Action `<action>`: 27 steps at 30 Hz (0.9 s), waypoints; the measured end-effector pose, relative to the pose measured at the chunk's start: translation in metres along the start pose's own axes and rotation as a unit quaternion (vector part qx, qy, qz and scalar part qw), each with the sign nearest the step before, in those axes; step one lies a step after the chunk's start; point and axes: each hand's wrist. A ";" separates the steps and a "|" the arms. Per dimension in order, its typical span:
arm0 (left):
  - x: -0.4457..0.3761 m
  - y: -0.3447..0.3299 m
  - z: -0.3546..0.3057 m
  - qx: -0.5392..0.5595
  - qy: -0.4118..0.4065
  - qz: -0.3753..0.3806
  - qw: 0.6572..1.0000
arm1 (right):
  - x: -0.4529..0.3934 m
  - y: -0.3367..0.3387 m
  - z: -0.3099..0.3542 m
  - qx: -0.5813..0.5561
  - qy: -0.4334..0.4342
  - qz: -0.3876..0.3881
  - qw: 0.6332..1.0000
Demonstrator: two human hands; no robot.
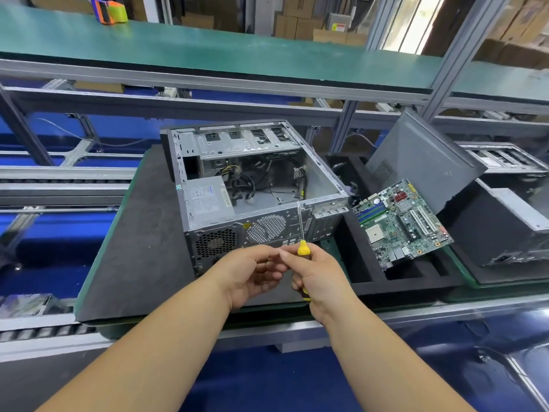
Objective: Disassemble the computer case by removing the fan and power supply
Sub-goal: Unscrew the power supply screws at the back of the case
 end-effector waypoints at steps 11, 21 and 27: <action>-0.043 -0.063 0.006 -0.088 -0.006 -0.046 0.995 | -0.023 0.107 0.000 0.043 -0.028 -0.102 0.993; -0.043 -0.076 -0.008 -0.192 -0.116 -0.106 0.969 | -0.065 0.169 -0.006 0.037 -0.061 -0.090 0.993; -0.029 -0.073 -0.024 -0.258 -0.227 -0.192 0.919 | -0.069 0.158 0.009 0.008 0.009 -0.064 0.998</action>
Point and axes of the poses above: each hand's wrist, its own x-axis away from the middle knuckle, its own y-axis out of the back of the hand, z = x × y, and after that the axes turned 14 degrees about z, right-handed
